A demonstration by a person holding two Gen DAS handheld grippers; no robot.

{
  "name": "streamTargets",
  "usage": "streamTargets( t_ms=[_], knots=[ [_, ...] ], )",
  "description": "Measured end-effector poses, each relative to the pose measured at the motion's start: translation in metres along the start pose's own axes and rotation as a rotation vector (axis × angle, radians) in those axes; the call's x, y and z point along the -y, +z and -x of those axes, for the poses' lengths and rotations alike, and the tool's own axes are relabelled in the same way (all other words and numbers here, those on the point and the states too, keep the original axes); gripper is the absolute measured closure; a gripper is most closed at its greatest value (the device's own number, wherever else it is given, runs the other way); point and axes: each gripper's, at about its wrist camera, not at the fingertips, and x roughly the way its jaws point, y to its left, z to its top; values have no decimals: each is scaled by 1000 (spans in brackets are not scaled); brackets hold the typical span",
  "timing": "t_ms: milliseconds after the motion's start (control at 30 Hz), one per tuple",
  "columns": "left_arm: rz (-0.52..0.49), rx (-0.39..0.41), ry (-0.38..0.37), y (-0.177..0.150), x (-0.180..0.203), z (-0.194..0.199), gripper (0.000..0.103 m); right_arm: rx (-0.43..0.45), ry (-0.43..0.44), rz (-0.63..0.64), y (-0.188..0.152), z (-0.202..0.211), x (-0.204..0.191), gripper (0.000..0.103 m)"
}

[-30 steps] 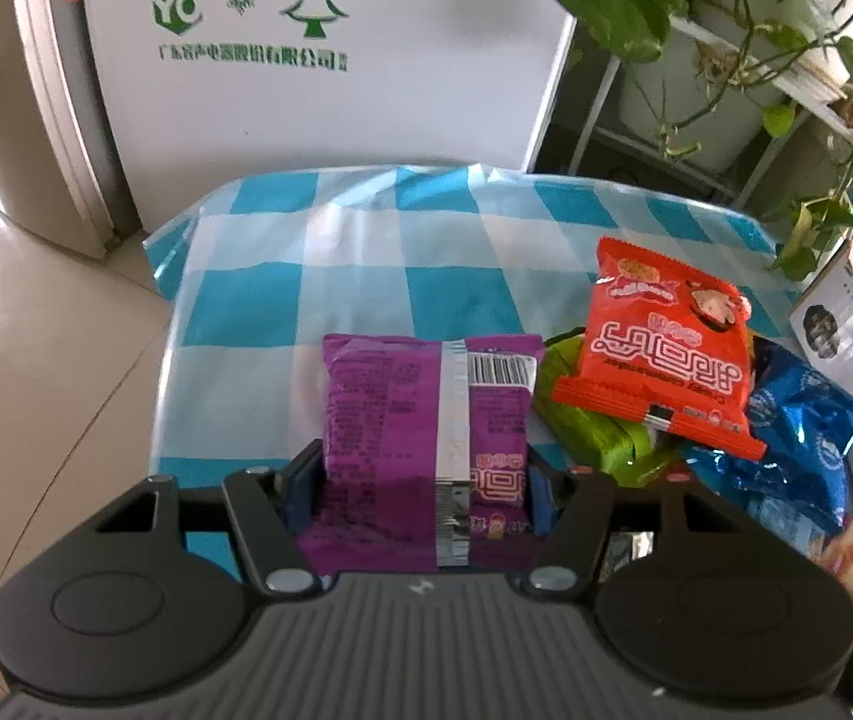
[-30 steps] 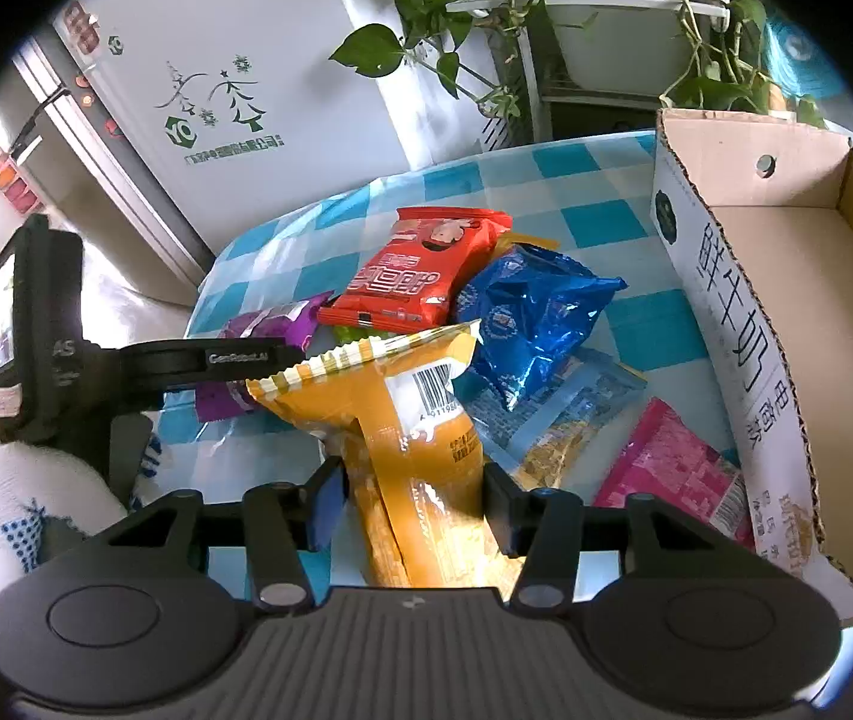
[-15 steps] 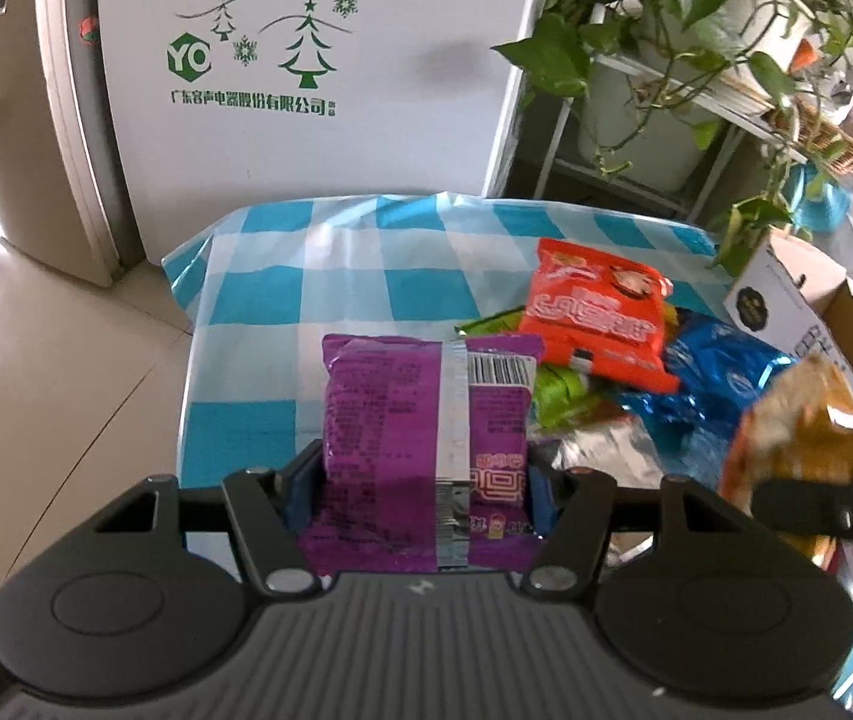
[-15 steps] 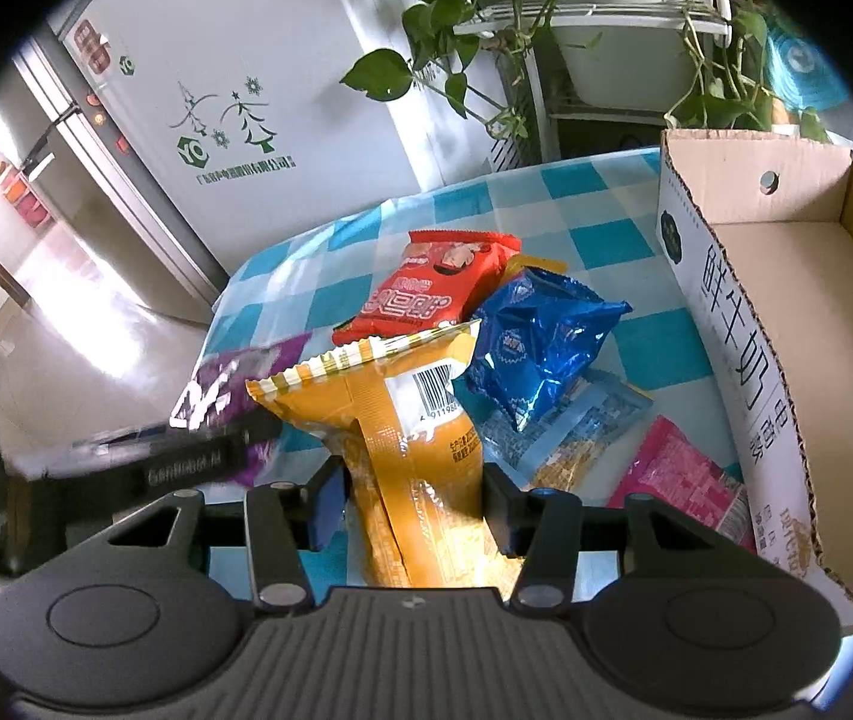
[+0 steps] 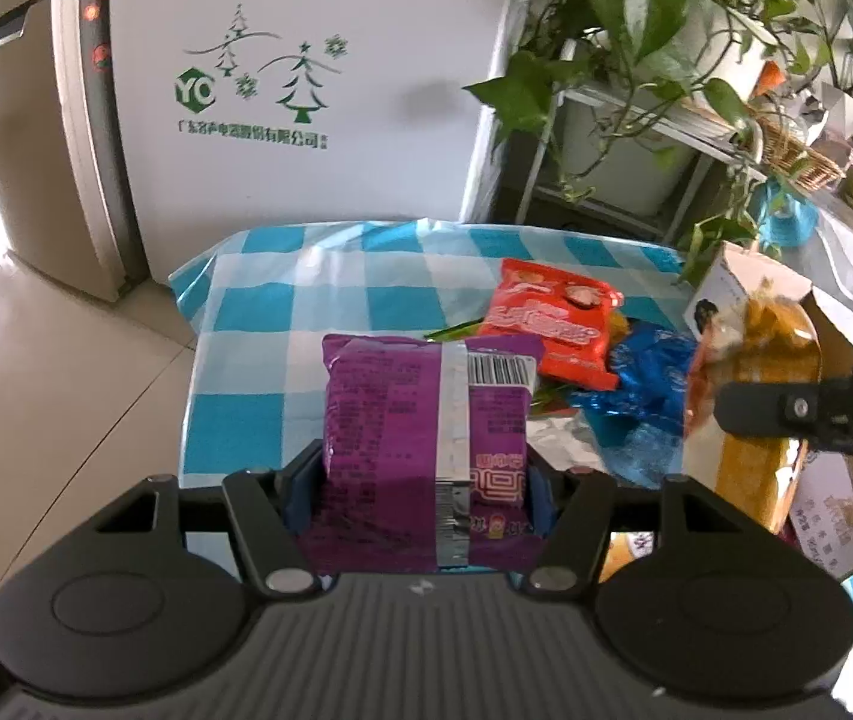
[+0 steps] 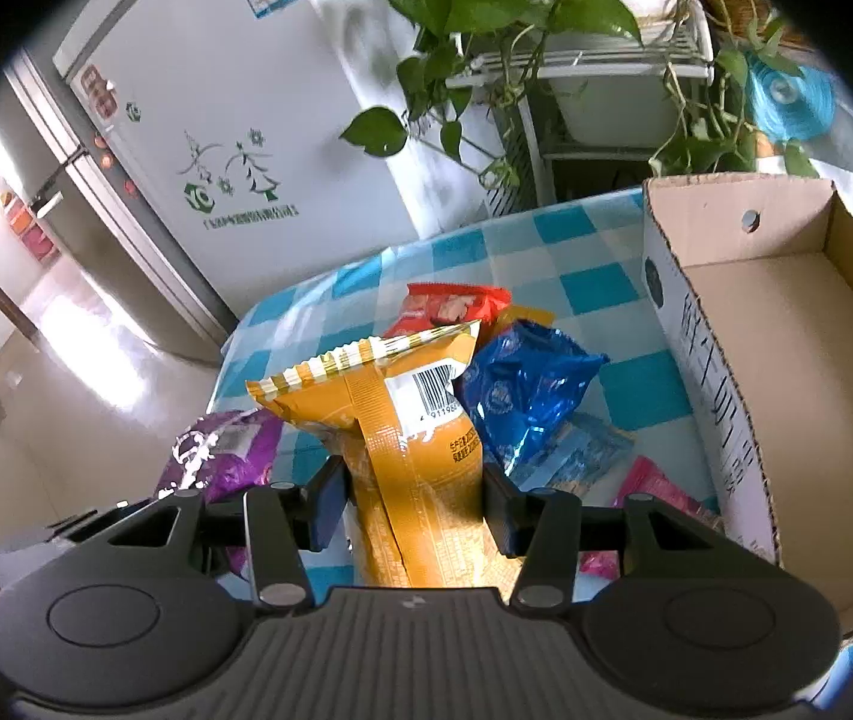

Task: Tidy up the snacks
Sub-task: 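Carry both bags into the cardboard box and open both grippers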

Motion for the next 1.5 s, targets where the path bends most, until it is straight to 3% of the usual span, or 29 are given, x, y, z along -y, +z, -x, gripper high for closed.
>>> streamTargets(
  t_ms=[300, 633, 1167, 1500],
  knots=[
    [-48, 27, -55, 9, 38, 11, 39, 68, -15, -13, 11, 19, 12, 49],
    [-91, 51, -153, 22, 89, 22, 39, 170, -26, -88, 23, 54, 53, 49],
    [-144, 30, -321, 35, 183, 16, 39, 327, -156, -280, 24, 114, 137, 49],
    [-183, -31, -372, 22, 228, -2, 39, 307, -234, -338, 19, 118, 161, 49]
  ],
)
